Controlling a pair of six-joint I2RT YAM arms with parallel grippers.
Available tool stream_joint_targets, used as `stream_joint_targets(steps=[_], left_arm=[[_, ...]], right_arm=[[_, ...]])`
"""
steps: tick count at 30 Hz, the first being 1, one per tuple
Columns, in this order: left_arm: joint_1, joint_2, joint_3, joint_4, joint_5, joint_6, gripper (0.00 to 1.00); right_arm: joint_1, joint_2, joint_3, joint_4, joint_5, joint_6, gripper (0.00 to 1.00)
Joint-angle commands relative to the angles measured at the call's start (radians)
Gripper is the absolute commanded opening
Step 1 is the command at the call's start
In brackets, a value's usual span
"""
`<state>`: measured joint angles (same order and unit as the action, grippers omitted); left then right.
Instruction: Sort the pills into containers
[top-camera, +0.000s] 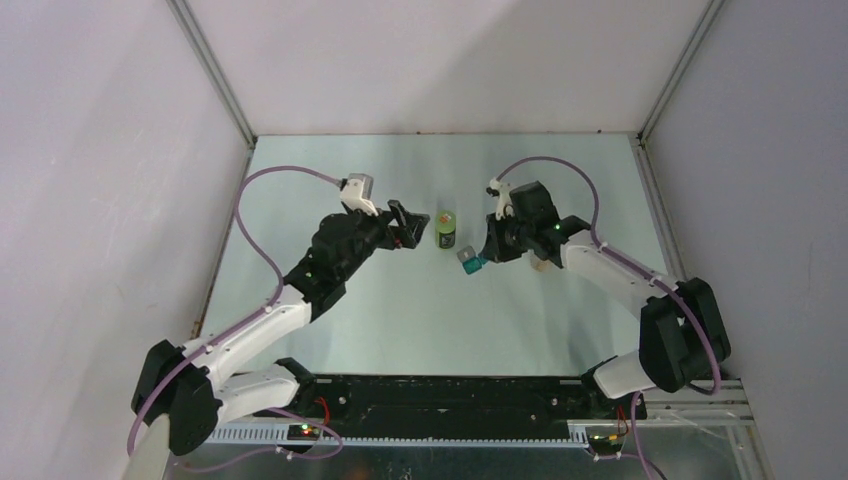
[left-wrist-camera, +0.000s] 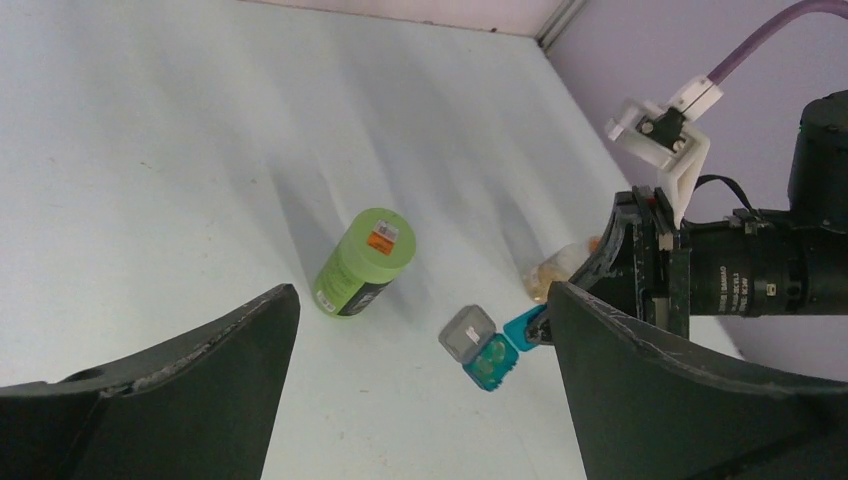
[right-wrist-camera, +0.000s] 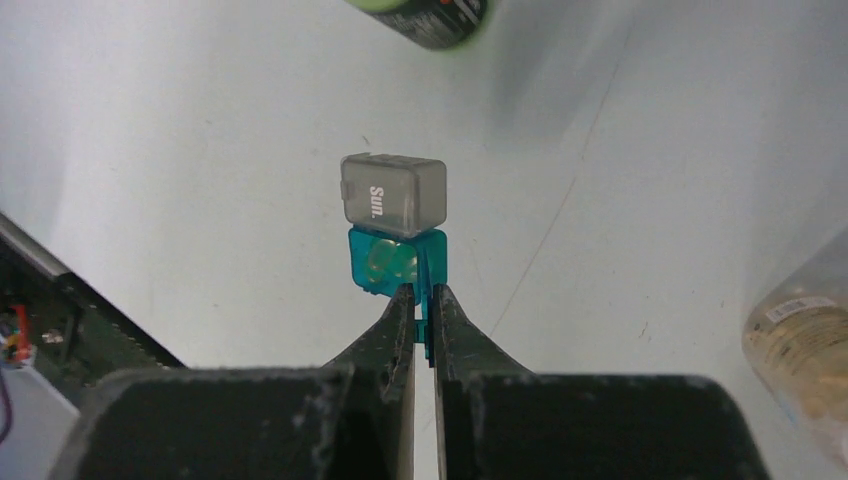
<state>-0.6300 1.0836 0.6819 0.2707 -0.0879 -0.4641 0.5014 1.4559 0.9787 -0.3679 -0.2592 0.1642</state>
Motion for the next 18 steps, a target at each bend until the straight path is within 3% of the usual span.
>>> stream_joint_targets(steps=[1, 9, 18], left_arm=[[0.048, -0.002, -0.012, 0.102, 0.147, -0.120, 0.99], [0.144, 0.094, 0.056, 0.142, 0.408, -0.308, 0.96], [0.150, 0.227, 0.266, -0.097, 0.633, -0.320, 0.92]], right_arm=[[-0.014, -0.052, 0.114, -0.054, -0.075, 0.025, 0.00], [-0.039, -0.096, 0.225, -0.155, -0.174, 0.117, 0.00], [-0.058, -0.100, 0.318, -0.217, -0.238, 0.264, 0.00]])
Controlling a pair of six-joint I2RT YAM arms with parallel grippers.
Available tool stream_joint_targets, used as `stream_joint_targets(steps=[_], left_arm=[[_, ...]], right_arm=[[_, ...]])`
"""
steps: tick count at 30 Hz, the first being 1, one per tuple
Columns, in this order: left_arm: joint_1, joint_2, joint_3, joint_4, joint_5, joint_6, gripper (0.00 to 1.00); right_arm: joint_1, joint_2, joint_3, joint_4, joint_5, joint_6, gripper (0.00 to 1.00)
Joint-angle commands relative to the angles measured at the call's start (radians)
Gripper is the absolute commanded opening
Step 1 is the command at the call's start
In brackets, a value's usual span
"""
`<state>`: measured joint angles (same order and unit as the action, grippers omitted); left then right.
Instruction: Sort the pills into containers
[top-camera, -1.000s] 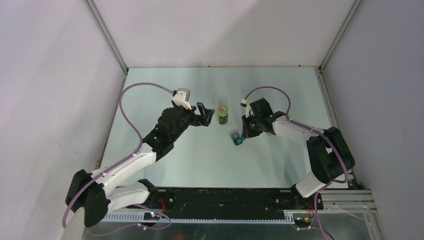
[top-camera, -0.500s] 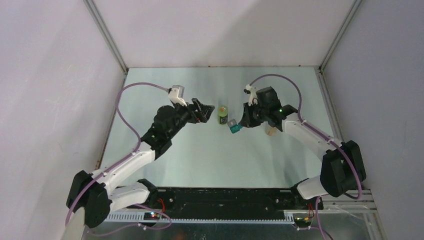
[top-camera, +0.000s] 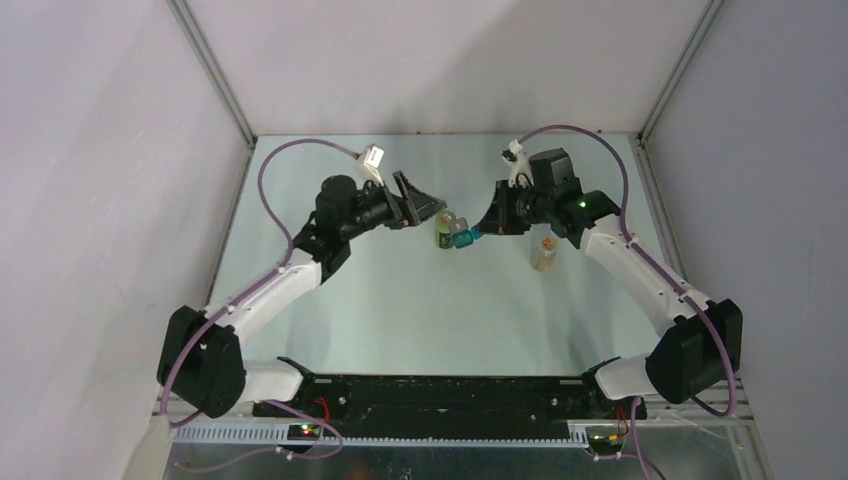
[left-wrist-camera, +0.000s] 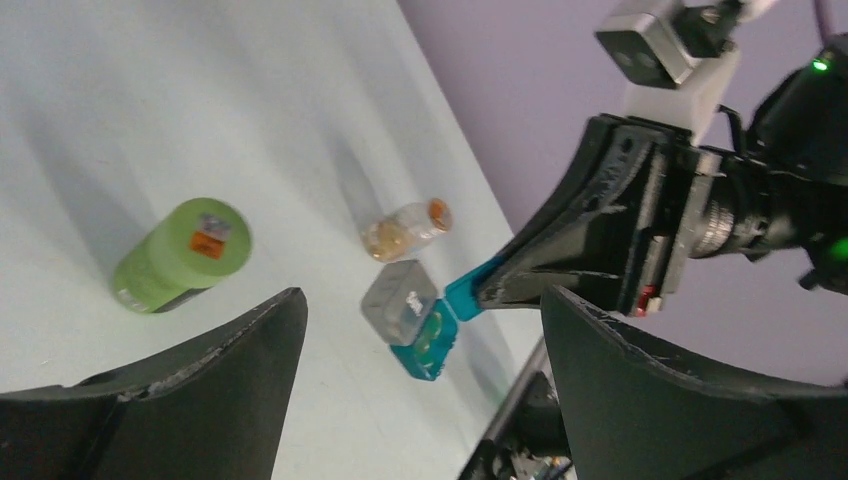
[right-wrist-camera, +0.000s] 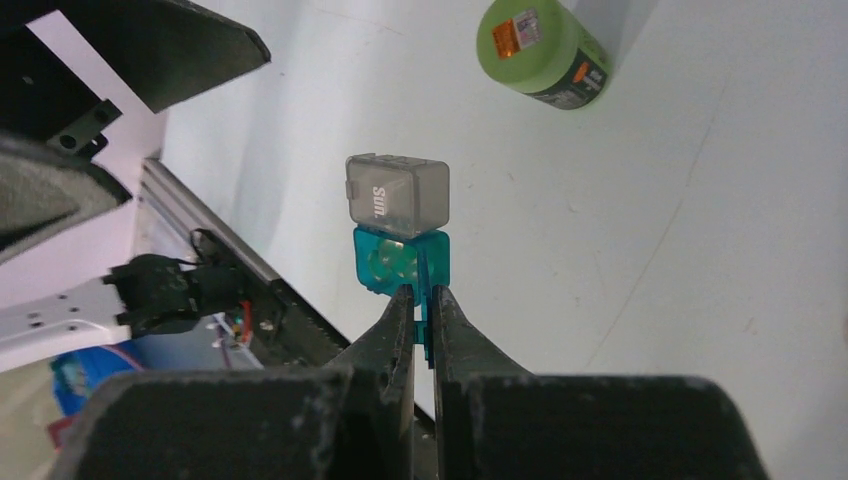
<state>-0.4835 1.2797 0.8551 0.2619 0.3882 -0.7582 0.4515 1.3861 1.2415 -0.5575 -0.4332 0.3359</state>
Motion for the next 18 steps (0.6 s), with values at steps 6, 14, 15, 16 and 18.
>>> stream_joint_targets(steps=[6, 14, 15, 16, 18], left_arm=[[0.003, 0.105, 0.114, -0.066, 0.282, -0.084, 0.72], [0.003, 0.150, 0.112, 0.000, 0.328, -0.136, 0.64], [0.004, 0.155, 0.113, 0.004, 0.331, -0.142, 0.63], [0.004, 0.158, 0.114, 0.007, 0.339, -0.160, 0.62], [0.006, 0.168, 0.111, 0.019, 0.350, -0.205, 0.58]], right_arm=[[-0.013, -0.031, 0.071, -0.003, -0.154, 0.164, 0.00], [-0.025, -0.027, 0.071, 0.065, -0.224, 0.223, 0.00], [-0.025, -0.025, 0.071, 0.071, -0.225, 0.226, 0.00], [-0.025, -0.025, 0.071, 0.072, -0.221, 0.230, 0.00], [-0.025, -0.023, 0.071, 0.081, -0.217, 0.231, 0.00]])
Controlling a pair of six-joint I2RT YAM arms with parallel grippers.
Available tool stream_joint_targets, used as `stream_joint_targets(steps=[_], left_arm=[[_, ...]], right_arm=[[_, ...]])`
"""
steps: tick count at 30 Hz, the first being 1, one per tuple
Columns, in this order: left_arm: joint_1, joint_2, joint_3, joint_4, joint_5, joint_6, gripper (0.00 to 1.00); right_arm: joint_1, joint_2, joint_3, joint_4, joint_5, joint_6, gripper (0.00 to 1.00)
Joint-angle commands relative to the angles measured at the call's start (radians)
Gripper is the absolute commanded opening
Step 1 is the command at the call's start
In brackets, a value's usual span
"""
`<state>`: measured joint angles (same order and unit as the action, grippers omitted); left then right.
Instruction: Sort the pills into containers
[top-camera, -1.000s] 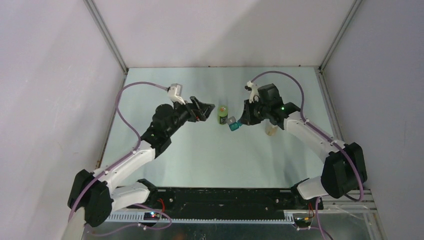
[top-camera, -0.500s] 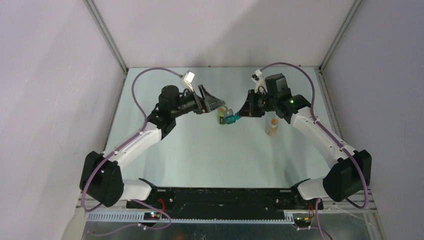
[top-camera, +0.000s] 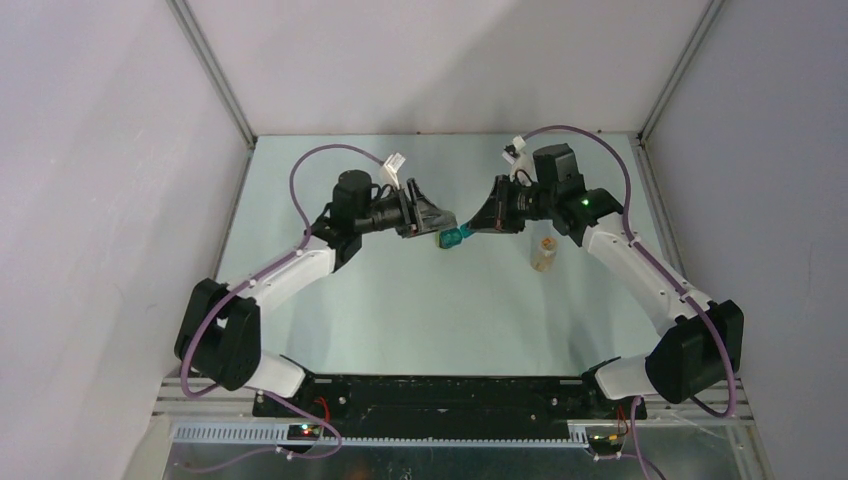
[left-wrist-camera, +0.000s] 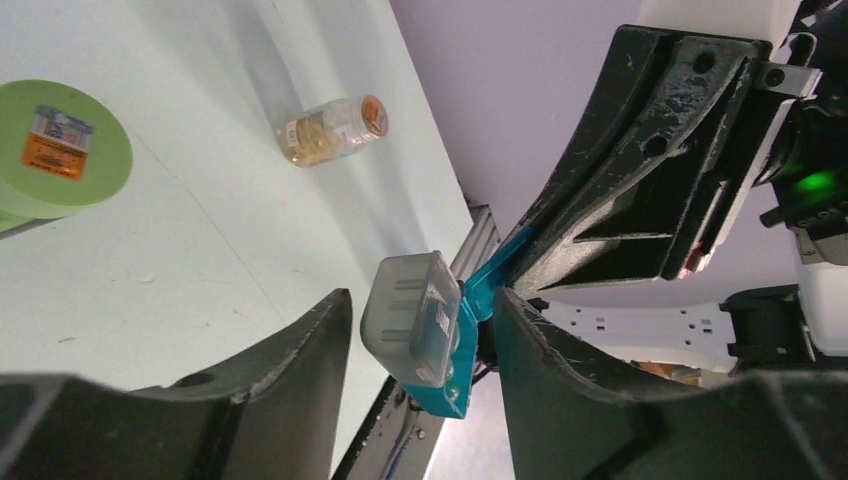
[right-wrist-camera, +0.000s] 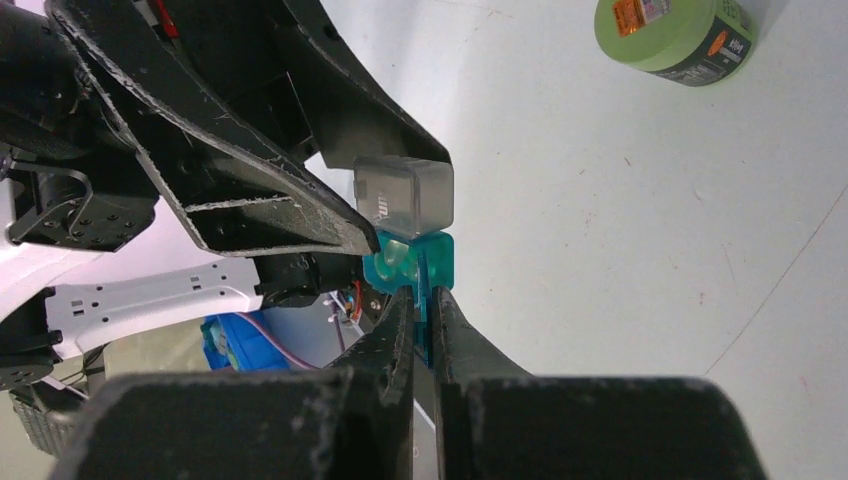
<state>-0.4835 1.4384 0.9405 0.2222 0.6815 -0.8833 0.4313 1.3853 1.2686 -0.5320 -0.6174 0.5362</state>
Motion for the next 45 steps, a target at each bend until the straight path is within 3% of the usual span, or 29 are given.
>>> stream_joint_targets(steps=[1, 5, 18, 20, 22, 23, 25, 27, 30, 35, 40, 45], left_arm=[[0.007, 0.017, 0.023, 0.074, 0.060, -0.098, 0.56], [0.013, 0.026, 0.005, 0.134, 0.077, -0.204, 0.47], [0.015, 0.041, 0.007, 0.157, 0.081, -0.262, 0.19], [0.015, 0.045, 0.007, 0.165, 0.083, -0.269, 0.09], [0.016, 0.048, 0.005, 0.182, 0.088, -0.277, 0.01], [0.016, 0.048, 0.003, 0.197, 0.090, -0.281, 0.00], [0.015, 0.049, 0.003, 0.213, 0.095, -0.286, 0.00], [0.016, 0.047, 0.003, 0.229, 0.093, -0.294, 0.00], [0.015, 0.046, 0.000, 0.253, 0.091, -0.310, 0.00], [0.017, 0.052, -0.011, 0.319, 0.085, -0.356, 0.00], [0.017, 0.043, -0.004, 0.336, 0.074, -0.366, 0.00], [0.017, 0.031, 0.000, 0.349, 0.063, -0.389, 0.00]], right_arm=[[-0.004, -0.020, 0.044, 0.062, -0.031, 0.031, 0.00], [0.000, -0.010, 0.044, 0.077, -0.017, 0.033, 0.00], [0.009, -0.003, 0.044, 0.087, 0.001, 0.029, 0.01], [0.008, -0.007, 0.043, 0.085, 0.009, 0.039, 0.06], [0.008, -0.016, 0.044, 0.079, 0.020, 0.040, 0.20], [0.004, -0.020, 0.043, 0.075, 0.034, 0.040, 0.33], [-0.004, -0.038, 0.044, 0.069, 0.061, 0.046, 0.49], [-0.020, -0.059, 0.041, 0.065, 0.086, 0.057, 0.59], [-0.062, -0.114, 0.014, 0.087, 0.115, 0.094, 0.66], [-0.111, -0.186, -0.040, 0.147, 0.105, 0.153, 0.67], [-0.119, -0.186, -0.043, 0.112, 0.131, 0.169, 0.55], [-0.107, -0.139, -0.034, 0.084, 0.015, 0.113, 0.57]])
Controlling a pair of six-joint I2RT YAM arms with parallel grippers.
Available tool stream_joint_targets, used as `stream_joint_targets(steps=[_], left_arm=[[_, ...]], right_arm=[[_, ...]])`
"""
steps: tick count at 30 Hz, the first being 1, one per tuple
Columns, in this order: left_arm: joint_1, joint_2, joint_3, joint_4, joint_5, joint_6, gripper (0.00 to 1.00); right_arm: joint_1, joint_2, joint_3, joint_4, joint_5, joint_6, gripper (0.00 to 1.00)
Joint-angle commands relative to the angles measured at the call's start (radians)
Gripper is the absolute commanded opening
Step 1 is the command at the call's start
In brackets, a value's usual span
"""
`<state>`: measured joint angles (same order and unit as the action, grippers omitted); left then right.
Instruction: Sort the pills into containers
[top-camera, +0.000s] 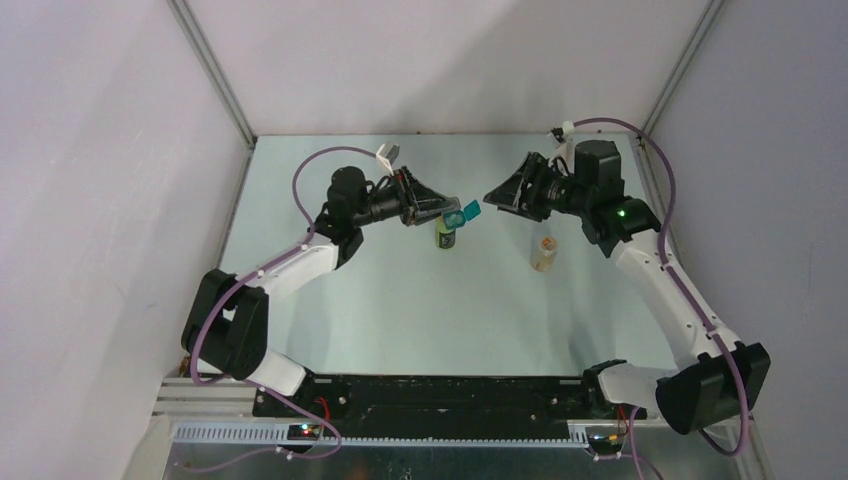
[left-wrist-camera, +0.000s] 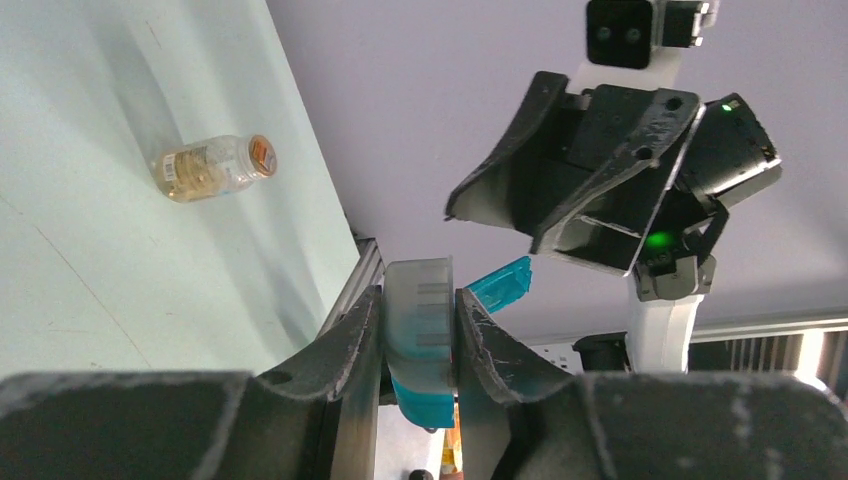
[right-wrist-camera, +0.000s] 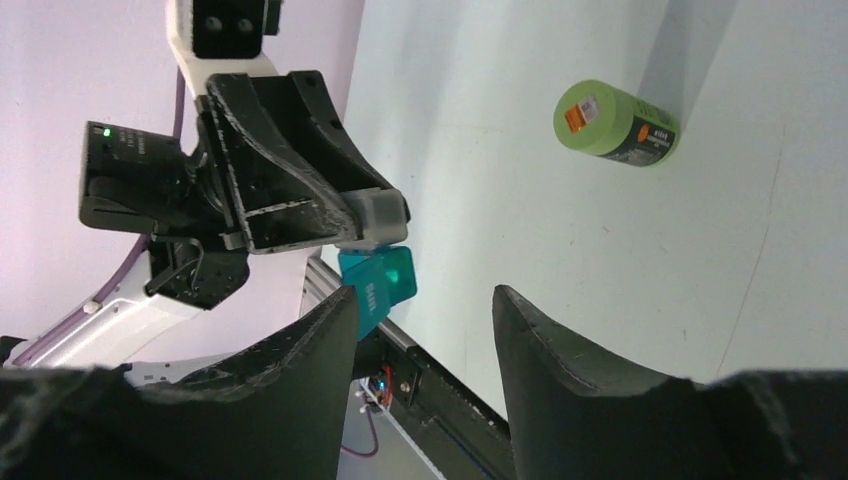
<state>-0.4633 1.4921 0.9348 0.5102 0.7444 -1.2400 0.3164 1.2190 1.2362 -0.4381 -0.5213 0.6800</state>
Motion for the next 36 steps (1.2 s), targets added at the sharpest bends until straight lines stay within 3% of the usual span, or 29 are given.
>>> stream_joint_targets(steps=[1, 6, 16, 26, 36], left_arm=[[-0.003, -0.022, 0.006, 0.066, 0.000, -0.036, 0.00], [-0.004, -0.022, 0.010, 0.070, 0.003, -0.041, 0.00], [-0.006, -0.038, 0.020, 0.068, -0.004, -0.042, 0.00], [-0.005, -0.064, 0.036, 0.026, -0.025, -0.046, 0.00], [-0.005, -0.069, 0.049, 0.040, -0.023, -0.072, 0.00]], right_arm=[[0.012, 0.030, -0.001, 0.004, -0.095, -0.036, 0.59], [0.036, 0.053, -0.002, 0.089, -0.220, -0.027, 0.66], [0.077, 0.125, -0.003, 0.133, -0.292, -0.012, 0.68], [0.094, 0.190, -0.052, 0.341, -0.406, 0.135, 0.50], [0.101, 0.226, -0.068, 0.428, -0.437, 0.213, 0.51]])
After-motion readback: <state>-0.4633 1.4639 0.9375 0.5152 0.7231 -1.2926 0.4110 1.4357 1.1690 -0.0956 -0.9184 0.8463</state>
